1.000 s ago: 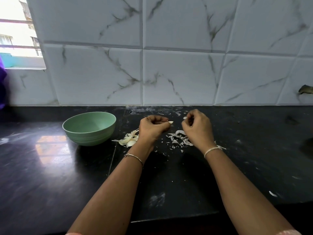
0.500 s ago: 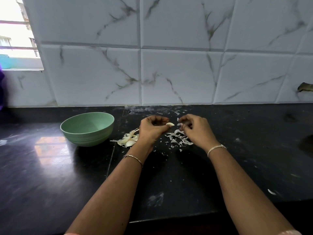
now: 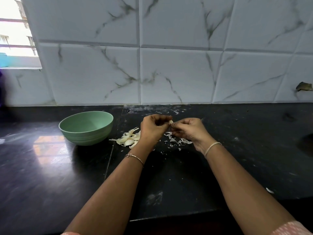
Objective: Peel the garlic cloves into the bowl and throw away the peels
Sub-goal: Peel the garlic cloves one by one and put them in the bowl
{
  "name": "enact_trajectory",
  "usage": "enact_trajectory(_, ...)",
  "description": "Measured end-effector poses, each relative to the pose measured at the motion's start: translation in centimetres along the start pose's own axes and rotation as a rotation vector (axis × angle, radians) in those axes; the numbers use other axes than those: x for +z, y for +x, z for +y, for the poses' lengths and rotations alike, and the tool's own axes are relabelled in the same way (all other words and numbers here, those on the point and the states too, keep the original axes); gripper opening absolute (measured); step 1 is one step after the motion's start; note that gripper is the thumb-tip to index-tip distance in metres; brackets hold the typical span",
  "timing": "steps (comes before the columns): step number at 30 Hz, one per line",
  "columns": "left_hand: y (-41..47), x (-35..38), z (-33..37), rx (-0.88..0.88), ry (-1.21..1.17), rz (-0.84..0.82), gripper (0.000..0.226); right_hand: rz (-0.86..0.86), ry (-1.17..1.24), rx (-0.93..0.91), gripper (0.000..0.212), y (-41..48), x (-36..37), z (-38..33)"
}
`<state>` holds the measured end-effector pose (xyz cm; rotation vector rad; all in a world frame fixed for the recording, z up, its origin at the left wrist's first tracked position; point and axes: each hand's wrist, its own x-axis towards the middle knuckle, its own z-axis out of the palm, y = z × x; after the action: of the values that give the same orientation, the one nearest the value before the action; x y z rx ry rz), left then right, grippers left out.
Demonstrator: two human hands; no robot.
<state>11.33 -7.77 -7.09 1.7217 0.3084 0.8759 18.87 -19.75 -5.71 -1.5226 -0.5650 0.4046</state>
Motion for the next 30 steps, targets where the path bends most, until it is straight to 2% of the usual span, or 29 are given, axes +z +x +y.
enact_trajectory(7, 0.1, -0.2, 0.1, 0.040, -0.015, -0.015, 0.026, -0.065, 0.254, 0.103, 0.003, 0.3, -0.2, -0.2)
enact_trajectory(12, 0.3, -0.2, 0.0, 0.015, -0.106, -0.026, 0.028, -0.073, 0.292, 0.104, 0.007, 0.5, -0.4, -0.3)
enact_trajectory(14, 0.2, -0.1, 0.0, 0.007, -0.145, -0.037, 0.025, -0.033, 0.181, 0.064, 0.009, 0.6, -0.4, -0.1)
enact_trajectory(18, -0.3, 0.0, 0.4, -0.043, -0.255, -0.046, 0.017, 0.136, -0.466, -0.162, 0.014, 1.2, -0.9, 0.7)
enact_trajectory(22, -0.5, 0.0, 0.7, -0.136, -0.364, 0.003, 0.014, 0.195, -0.823, -0.350, 0.019, 1.2, -1.3, 0.9)
enact_trajectory(25, -0.4, 0.0, 0.8, -0.173, -0.393, 0.032, 0.017, 0.202, -0.815, -0.403, 0.029, 1.1, -1.3, 1.1)
enact_trajectory(30, -0.2, -0.4, 0.7, -0.195, -0.398, 0.057, 0.022, 0.131, -0.667, -0.434, 0.014, 1.4, -1.0, 1.4)
